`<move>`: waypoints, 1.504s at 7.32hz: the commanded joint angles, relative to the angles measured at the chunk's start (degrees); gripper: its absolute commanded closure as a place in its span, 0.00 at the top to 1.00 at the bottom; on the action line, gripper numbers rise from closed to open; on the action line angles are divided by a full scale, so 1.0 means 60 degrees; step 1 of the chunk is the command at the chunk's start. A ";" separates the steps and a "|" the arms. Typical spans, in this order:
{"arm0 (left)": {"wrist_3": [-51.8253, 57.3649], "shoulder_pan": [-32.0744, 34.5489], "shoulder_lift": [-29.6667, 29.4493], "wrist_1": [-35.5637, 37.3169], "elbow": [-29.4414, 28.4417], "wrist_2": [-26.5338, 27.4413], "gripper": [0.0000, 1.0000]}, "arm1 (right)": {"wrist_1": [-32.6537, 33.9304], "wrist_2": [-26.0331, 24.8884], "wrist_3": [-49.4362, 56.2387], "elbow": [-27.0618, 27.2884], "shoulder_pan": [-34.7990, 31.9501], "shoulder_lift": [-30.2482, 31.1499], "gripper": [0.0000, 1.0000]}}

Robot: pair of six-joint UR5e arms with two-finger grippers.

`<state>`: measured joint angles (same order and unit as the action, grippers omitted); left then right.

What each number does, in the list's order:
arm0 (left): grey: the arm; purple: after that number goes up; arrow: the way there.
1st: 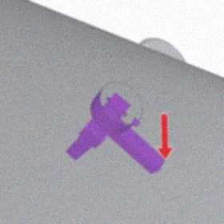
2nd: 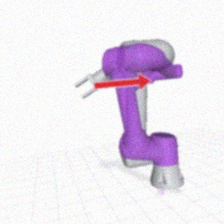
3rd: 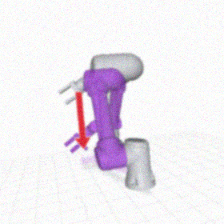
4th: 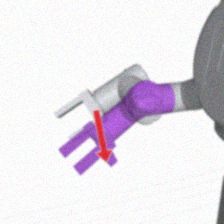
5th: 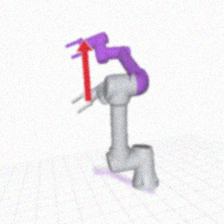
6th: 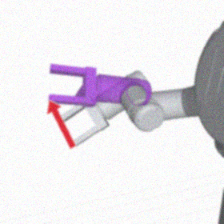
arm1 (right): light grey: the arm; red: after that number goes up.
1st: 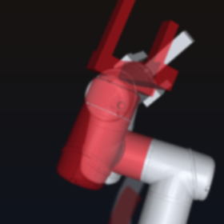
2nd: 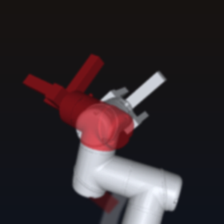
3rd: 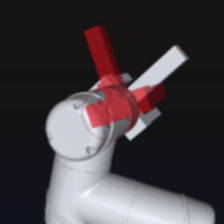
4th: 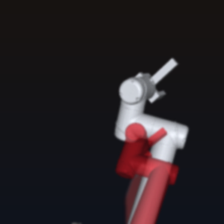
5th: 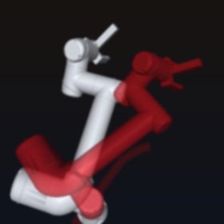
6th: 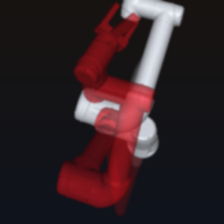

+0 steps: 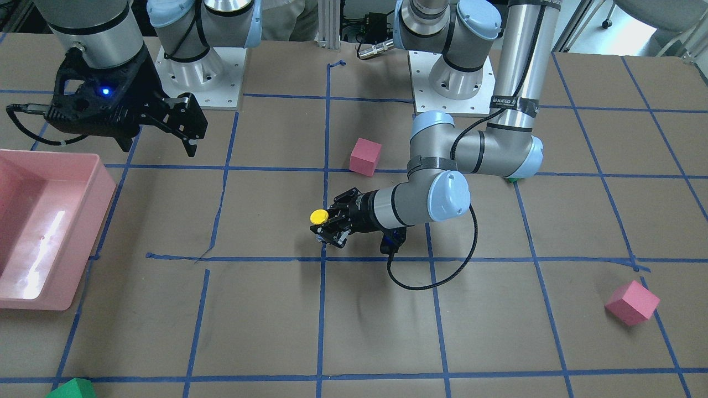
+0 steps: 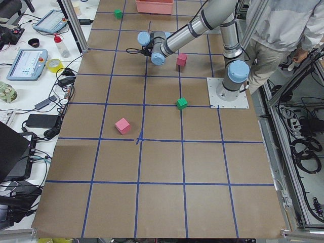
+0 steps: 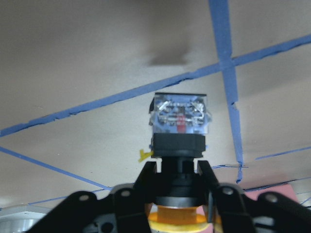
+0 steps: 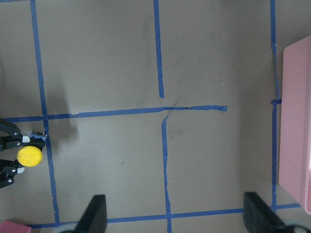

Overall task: Align button upright
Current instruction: 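Rotate the held button with the left gripper, yellow cap facing up, then open the left gripper and pull it back from the upright button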

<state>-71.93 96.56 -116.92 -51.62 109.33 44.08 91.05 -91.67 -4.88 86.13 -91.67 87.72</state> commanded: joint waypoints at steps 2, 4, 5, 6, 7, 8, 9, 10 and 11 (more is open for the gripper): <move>0.0093 -0.0257 -0.0126 -0.0024 0.0104 -0.0126 0.62 | 0.0000 0.0087 0.0008 0.0001 0.0000 0.0029 0.85; 0.0034 -0.0882 0.0091 -0.0039 0.0016 -0.0183 1.00 | 0.0029 0.0088 0.0008 0.0001 0.0000 0.0029 0.78; 0.0122 -0.0945 0.0107 -0.0024 -0.0028 -0.0140 1.00 | 0.0044 0.0117 -0.0006 0.0001 0.0000 0.0058 0.68; 0.0137 -0.1004 0.0252 0.0005 -0.0072 -0.0110 1.00 | 0.0044 0.0131 -0.0006 0.0030 0.0000 0.0102 0.65; 0.0195 -0.1005 0.0370 0.0020 -0.0101 0.0223 1.00 | 0.0059 0.0146 -0.0006 0.0059 -0.0015 0.0131 0.62; 0.0500 -0.1019 0.0545 0.0049 -0.0232 0.1474 1.00 | 0.0059 0.0146 -0.0021 0.0060 -0.0015 0.0131 0.62; 0.1402 -0.1019 0.0837 -0.0168 -0.0581 0.2240 1.00 | 0.0059 0.0146 -0.0021 0.0060 -0.0015 0.0131 0.62; 0.3877 -0.1048 0.1028 -0.1215 -0.1266 0.3655 1.00 | 0.0059 0.0146 -0.0035 0.0060 -0.0015 0.0146 0.63; 0.6280 -0.1107 0.1306 -0.2646 -0.2259 0.5308 1.00 | 0.0059 0.0146 -0.0036 0.0074 -0.0015 0.0132 0.65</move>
<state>-50.93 90.24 -111.02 -58.75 101.96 64.66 91.41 -90.79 -5.06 86.51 -91.76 88.54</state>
